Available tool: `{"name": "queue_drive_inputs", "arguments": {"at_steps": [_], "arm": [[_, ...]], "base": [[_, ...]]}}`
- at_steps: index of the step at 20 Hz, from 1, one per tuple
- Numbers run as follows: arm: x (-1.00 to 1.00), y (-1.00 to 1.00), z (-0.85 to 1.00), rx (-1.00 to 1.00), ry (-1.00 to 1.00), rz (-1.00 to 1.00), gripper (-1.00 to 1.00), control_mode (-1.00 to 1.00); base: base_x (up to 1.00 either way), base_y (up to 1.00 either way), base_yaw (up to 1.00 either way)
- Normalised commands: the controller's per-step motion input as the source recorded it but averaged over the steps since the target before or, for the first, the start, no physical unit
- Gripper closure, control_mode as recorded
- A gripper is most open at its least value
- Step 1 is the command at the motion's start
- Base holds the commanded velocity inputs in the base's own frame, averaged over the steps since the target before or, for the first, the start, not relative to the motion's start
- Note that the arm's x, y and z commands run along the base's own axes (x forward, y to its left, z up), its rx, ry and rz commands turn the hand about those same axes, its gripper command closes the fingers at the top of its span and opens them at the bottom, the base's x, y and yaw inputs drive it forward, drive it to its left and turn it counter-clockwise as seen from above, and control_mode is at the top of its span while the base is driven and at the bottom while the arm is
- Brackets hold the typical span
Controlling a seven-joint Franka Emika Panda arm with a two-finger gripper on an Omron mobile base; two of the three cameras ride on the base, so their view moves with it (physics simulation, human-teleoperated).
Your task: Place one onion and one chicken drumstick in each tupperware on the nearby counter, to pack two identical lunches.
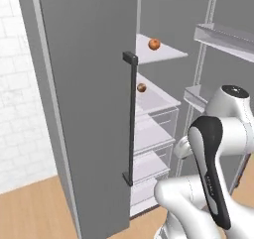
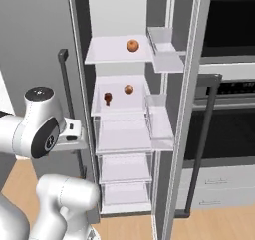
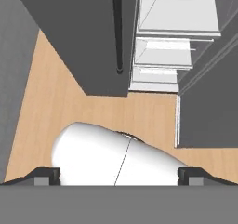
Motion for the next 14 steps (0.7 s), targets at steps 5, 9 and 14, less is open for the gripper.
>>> {"name": "queue_drive_inputs", "arguments": {"at_steps": [5, 9, 14], "arm": [[0.00, 0.00, 0.00, 0.00, 0.00, 0.00, -1.00, 1.00], [0.00, 0.00, 0.00, 0.00, 0.00, 0.00, -1.00, 1.00], [0.00, 0.00, 0.00, 0.00, 0.00, 0.00, -1.00, 1.00]], "base": [[0.70, -0.03, 0.00], [-0.01, -0.71, 0.00], [0.19, -0.21, 0.01]]}}
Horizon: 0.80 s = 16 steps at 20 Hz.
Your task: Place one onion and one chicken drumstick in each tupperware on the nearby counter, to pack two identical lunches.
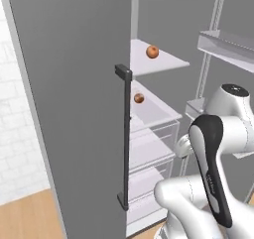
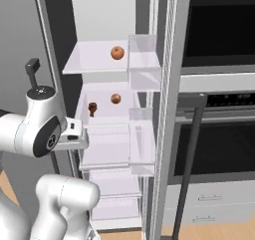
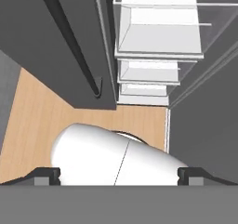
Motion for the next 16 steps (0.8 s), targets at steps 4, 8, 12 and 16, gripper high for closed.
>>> {"name": "queue_drive_inputs", "arguments": {"at_steps": [4, 8, 12, 16], "arm": [[0.00, 0.00, 0.00, 0.00, 0.00, 0.00, -1.00, 1.00], [0.00, 0.00, 0.00, 0.00, 0.00, 0.00, -1.00, 1.00], [0.00, 0.00, 0.00, 0.00, 0.00, 0.00, -1.00, 1.00], [0.00, 0.00, 0.00, 0.00, 0.00, 0.00, -1.00, 1.00]], "base": [[0.51, 0.01, 0.19], [0.32, -0.09, 0.24], [0.02, -0.25, 0.11], [0.00, -0.47, 0.01]]}}
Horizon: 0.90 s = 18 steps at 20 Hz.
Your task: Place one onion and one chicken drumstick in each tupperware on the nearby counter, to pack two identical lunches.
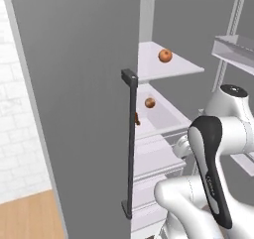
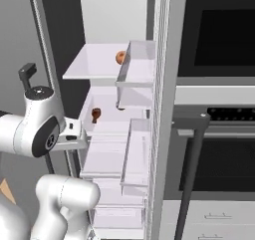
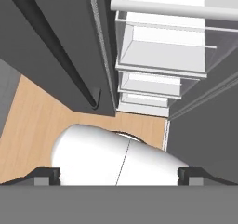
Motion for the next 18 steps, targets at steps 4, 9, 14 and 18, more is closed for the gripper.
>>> {"name": "queue_drive_inputs", "arguments": {"at_steps": [4, 9, 14, 18], "arm": [[0.00, 0.00, 0.00, 0.00, 0.00, 0.00, -1.00, 1.00], [0.00, 0.00, 0.00, 0.00, 0.00, 0.00, -1.00, 1.00], [0.00, 0.00, 0.00, 0.00, 0.00, 0.00, -1.00, 1.00], [0.00, 0.00, 0.00, 0.00, 0.00, 0.00, -1.00, 1.00]], "base": [[0.09, -0.25, 0.00], [0.10, -0.47, 0.00], [0.01, -0.07, 0.00], [0.00, 0.00, 0.00]]}}
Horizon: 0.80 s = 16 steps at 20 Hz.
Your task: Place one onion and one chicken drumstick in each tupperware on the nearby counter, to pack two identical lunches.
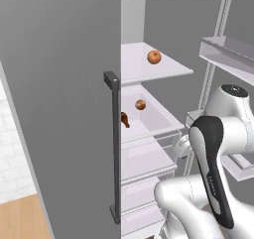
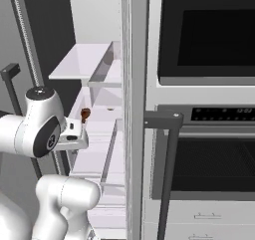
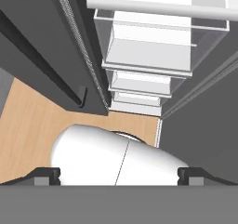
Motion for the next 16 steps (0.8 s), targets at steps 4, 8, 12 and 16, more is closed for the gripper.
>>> {"name": "queue_drive_inputs", "arguments": {"at_steps": [4, 8, 12, 16], "arm": [[0.06, 0.00, 0.00, 0.00, 0.00, 0.00, -1.00, -1.00], [0.94, 0.33, 0.00, 0.00, 0.00, 0.00, -1.00, -1.00], [1.00, 0.35, -0.15, 0.00, -0.01, 0.00, -1.00, -1.00], [1.00, 0.14, -0.22, 0.00, -0.02, 0.00, -1.00, -1.00]], "base": [[0.00, 0.00, 0.00], [0.00, 0.00, 0.00], [0.00, 0.00, 0.00], [0.00, 0.00, 0.00]]}}
